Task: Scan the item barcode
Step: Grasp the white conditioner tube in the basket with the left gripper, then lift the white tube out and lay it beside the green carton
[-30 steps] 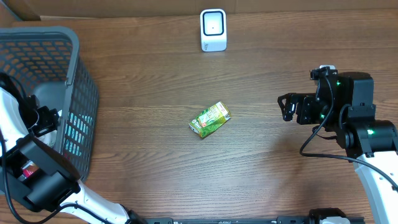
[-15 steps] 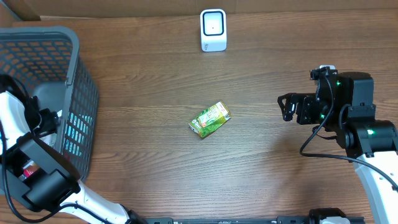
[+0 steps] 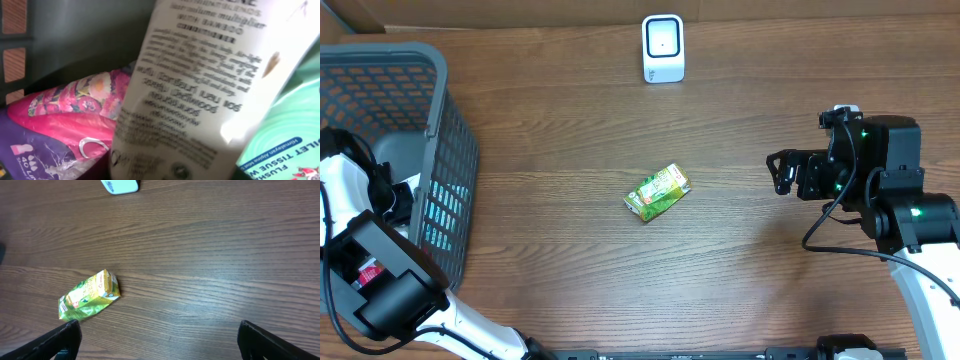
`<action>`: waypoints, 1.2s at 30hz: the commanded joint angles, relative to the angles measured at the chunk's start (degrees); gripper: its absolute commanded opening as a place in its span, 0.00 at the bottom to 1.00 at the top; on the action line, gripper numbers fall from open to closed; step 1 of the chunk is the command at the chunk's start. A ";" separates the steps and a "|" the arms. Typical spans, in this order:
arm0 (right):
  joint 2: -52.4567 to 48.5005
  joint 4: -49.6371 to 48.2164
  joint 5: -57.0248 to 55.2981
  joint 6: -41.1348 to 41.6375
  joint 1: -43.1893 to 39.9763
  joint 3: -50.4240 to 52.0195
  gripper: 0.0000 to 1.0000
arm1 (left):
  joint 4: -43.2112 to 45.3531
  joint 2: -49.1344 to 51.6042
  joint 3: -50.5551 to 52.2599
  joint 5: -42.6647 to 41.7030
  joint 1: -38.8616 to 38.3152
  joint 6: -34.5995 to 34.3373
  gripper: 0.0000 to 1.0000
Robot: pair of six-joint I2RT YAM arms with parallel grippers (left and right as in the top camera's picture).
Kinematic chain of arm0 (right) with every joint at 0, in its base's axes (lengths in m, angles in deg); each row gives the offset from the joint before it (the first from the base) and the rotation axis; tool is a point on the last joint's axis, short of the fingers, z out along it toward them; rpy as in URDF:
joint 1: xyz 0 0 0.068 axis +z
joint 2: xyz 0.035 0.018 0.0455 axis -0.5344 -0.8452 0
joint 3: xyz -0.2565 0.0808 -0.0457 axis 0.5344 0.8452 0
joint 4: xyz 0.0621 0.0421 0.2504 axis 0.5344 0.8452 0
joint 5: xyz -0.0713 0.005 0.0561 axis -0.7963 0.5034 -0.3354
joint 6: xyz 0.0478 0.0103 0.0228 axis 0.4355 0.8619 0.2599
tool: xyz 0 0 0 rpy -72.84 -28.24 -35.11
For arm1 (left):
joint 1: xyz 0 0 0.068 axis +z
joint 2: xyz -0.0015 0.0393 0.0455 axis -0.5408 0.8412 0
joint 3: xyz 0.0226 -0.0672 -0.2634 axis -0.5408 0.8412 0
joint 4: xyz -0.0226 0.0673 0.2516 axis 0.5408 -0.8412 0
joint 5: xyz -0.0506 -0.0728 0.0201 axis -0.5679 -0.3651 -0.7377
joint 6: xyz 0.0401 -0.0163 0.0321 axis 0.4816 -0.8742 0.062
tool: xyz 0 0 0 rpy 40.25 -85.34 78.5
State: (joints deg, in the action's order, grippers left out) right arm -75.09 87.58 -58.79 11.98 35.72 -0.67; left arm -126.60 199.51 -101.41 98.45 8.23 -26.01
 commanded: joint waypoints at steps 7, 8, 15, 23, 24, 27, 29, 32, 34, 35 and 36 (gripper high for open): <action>0.07 -0.33 0.33 -0.42 0.26 -1.77 1.00 | -5.42 -0.46 -8.79 -0.83 0.24 -6.93 0.04; 0.07 -0.33 0.33 -0.42 0.26 -1.77 1.00 | -6.54 -0.46 -10.64 -2.03 0.24 -7.52 0.04; 0.07 -0.33 0.33 -0.42 0.26 -1.77 1.00 | -14.60 -0.48 -24.72 -10.67 0.24 -9.68 0.04; 0.07 -0.33 0.33 -0.42 0.26 -1.77 1.00 | -24.33 -0.52 -44.22 -23.50 0.09 -12.31 0.04; 0.07 -0.33 0.33 -0.42 0.26 -1.77 1.00 | -25.44 -0.52 -46.53 -25.49 -0.09 -12.28 0.04; 0.07 -0.33 0.33 -0.44 0.26 -1.77 1.00 | -28.26 -0.57 -52.33 -29.31 -0.81 -12.31 0.04; 0.07 -0.33 0.33 -0.42 0.26 -1.77 1.00 | -30.51 -0.57 -56.57 -30.80 -1.84 -12.28 0.04; 0.07 -0.33 0.33 -0.42 0.26 -1.77 1.00 | -33.48 -0.68 -62.36 -31.63 -3.89 -12.28 0.04; 0.07 -0.33 0.33 -0.42 0.26 -1.77 1.00 | -35.47 -1.03 -66.49 -31.61 -5.86 -12.28 0.04; 0.07 -0.33 0.33 -0.42 0.26 -1.77 1.00 | -35.47 -1.49 -67.87 -31.67 -6.84 -12.31 0.04; 0.07 -0.33 0.33 -0.42 0.26 -1.77 1.00 | -35.45 -2.36 -68.87 -31.82 -8.15 -12.31 0.04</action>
State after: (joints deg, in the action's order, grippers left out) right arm -75.06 87.58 -58.79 11.96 35.72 -0.67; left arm -162.31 199.70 -165.74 70.03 2.88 -37.74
